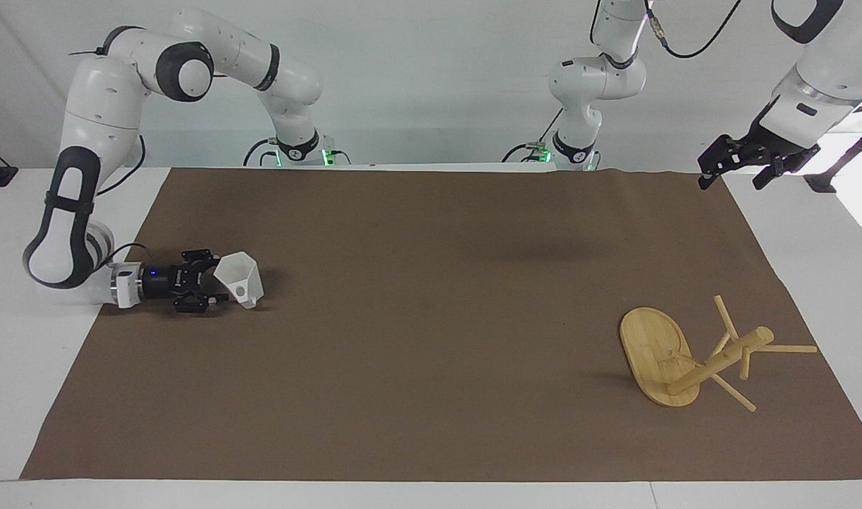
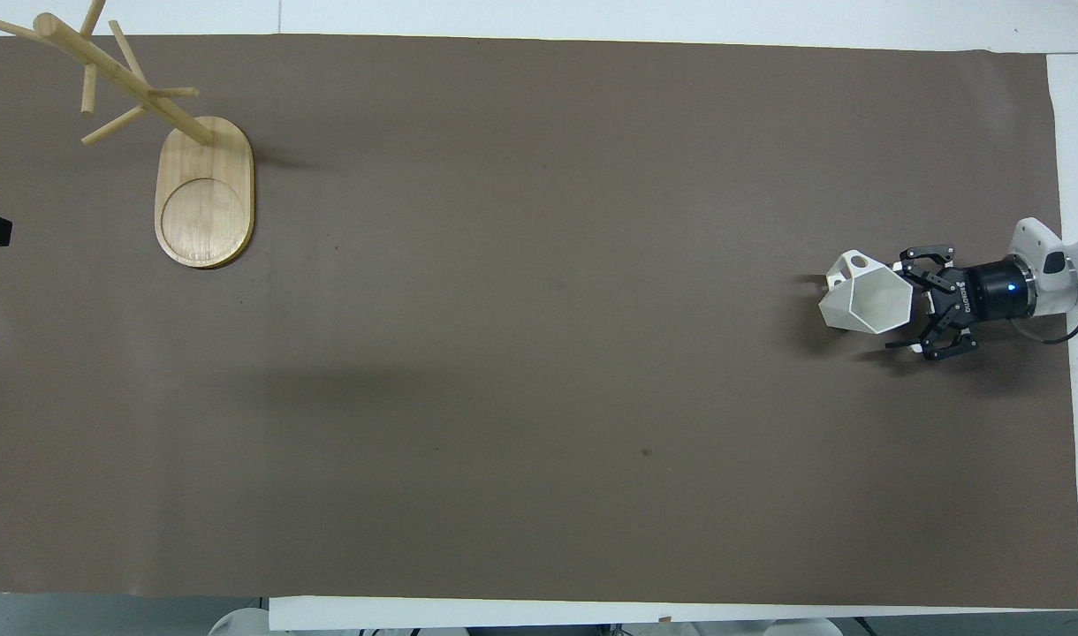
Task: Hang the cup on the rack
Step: 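Reach the right gripper to the white cup and grasp it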
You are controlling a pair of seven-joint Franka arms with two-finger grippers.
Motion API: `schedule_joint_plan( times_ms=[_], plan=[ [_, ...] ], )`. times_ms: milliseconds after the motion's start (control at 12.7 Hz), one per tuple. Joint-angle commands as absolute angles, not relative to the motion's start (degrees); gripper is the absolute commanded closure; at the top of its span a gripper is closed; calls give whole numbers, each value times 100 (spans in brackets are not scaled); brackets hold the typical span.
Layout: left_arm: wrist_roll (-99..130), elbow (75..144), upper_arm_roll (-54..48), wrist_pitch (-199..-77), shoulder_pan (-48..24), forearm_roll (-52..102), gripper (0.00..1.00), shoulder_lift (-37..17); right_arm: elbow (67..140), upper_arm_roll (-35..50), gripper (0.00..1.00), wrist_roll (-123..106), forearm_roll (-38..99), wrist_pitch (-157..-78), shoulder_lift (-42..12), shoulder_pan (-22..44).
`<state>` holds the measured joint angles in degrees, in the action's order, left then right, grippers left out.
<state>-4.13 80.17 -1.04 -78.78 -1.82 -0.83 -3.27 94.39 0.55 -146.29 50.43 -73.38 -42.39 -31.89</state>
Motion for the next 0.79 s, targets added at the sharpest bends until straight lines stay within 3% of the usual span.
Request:
schedule_joint_plan(
  times_ms=[0,553,711],
  plan=[
    [-431,8104,-123,-7875,-132,-62,0,-237,9668,79,0,-14809,5255,-7497,-4096,-3068],
    [-431,8104,-123,-7875,-132,-62,0,-237,9817,97,0,-14871,5353,-7655,-4069,-2848],
    [-431,8104,-123,-7875,-132,-62,0,-237,9835,97,8,-14906,5353,-7647,-4069,-2830]
  ],
)
